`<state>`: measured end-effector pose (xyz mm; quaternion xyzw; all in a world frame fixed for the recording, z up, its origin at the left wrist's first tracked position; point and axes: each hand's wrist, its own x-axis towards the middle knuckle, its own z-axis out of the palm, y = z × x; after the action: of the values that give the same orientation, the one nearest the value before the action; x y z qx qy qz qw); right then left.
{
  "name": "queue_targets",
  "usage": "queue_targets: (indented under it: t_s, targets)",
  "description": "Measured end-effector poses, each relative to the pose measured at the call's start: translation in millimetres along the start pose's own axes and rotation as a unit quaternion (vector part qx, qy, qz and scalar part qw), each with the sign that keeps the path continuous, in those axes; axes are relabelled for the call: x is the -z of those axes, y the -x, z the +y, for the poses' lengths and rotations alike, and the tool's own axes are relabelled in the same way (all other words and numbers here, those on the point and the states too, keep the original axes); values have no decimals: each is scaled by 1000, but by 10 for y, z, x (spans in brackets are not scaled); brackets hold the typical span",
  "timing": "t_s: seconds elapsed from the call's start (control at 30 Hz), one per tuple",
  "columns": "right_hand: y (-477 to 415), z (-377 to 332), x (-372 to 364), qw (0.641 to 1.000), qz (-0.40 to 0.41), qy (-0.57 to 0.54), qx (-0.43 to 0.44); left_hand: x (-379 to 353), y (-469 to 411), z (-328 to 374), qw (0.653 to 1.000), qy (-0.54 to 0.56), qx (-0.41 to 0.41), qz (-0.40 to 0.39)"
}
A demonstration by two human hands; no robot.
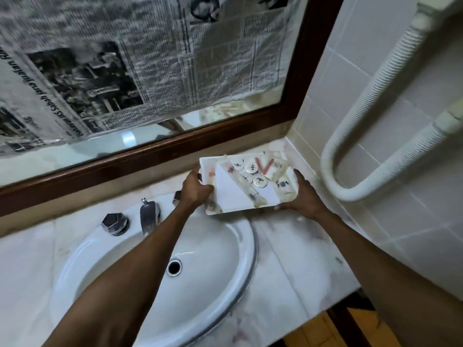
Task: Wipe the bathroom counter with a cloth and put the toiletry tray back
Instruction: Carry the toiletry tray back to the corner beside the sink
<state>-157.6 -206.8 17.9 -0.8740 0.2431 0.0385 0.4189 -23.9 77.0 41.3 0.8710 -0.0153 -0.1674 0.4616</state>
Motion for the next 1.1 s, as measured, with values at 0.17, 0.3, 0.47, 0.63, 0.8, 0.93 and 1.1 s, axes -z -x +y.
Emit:
queue_targets:
  t_s: [0.17, 0.3, 0.47, 0.63, 0.8, 0.93, 1.1]
  targets:
    - [-507, 228, 94, 999, -23, 23, -7, -343, -330, 52, 999, -6, 50, 15]
    - [-770, 351, 189, 998, -50, 34, -9, -597, -531, 54, 996, 23, 81, 12]
    - [-1073, 500, 273, 997, -61, 57, 3, -824, -719, 49, 994, 21, 107, 15]
    - [-1280, 559, 306, 997, -44, 62, 12, -963, -870, 60, 992, 30, 123, 27]
    - [-1388, 616, 265, 996, -38, 76, 10, -1119, -901, 174, 986, 78, 137, 48]
    - [-1428, 695, 247, 995, -25, 97, 24, -1208, -954, 138, 982, 96, 155, 51]
    - [-1482, 757, 274, 993, 21, 108, 38, -1243, -1002, 174, 980, 117, 160, 28]
